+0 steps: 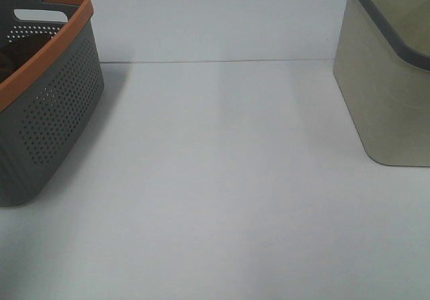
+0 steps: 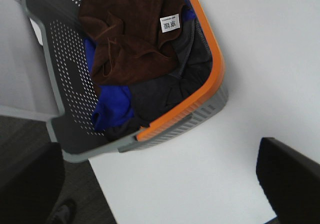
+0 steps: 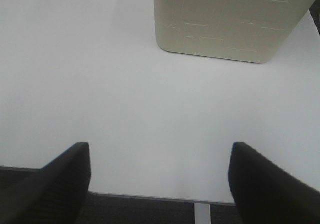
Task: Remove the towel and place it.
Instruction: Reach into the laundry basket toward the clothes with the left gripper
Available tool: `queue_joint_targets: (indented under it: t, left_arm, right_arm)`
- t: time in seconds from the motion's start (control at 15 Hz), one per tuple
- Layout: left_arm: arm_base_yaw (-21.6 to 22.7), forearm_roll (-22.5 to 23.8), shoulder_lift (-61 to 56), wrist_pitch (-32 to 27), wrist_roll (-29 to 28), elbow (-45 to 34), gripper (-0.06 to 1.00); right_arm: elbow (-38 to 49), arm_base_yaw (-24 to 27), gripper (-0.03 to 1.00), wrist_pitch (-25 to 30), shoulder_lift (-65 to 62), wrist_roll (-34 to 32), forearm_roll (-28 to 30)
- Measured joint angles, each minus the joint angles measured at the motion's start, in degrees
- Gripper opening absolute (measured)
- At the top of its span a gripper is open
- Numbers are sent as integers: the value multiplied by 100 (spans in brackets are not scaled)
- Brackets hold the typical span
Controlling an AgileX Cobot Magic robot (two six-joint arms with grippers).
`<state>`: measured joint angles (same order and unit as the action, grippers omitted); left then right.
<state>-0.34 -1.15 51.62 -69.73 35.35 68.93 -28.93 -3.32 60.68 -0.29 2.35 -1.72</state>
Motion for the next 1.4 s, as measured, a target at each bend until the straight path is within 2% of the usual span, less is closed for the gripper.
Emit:
queue_joint_targets:
  t: [0.2,0.27,0.4,0.6,0.87,1.0,1.27,1.4]
  left_arm:
    - [0,46,1134,0,1587,733,99]
    - [0,172,1501,0,1937,968,99]
    - [0,607,2240,17,2326,1409,99]
    - [0,1083,2985,69,3140,1513,99]
    - [183,1570,3759,837,3770,1518,99]
    - [218,1988,4211,1450,3982,1518,99]
    - [218,2172,4899,2447,4475,1518,99]
    - [218,2298,5311,2762,4733,1518,99]
  right_arm:
    - [0,0,76,0,0,0,0]
    - [0,0,76,0,0,0,0]
    - [0,0,76,0,0,0,0]
    - [0,0,76,0,0,0,0]
    - [0,0,76,0,0,0,0]
    - [0,0,76,0,0,0,0]
    - [0,0,76,0,0,0,0]
    - [0,0,76,-6,0,0,0]
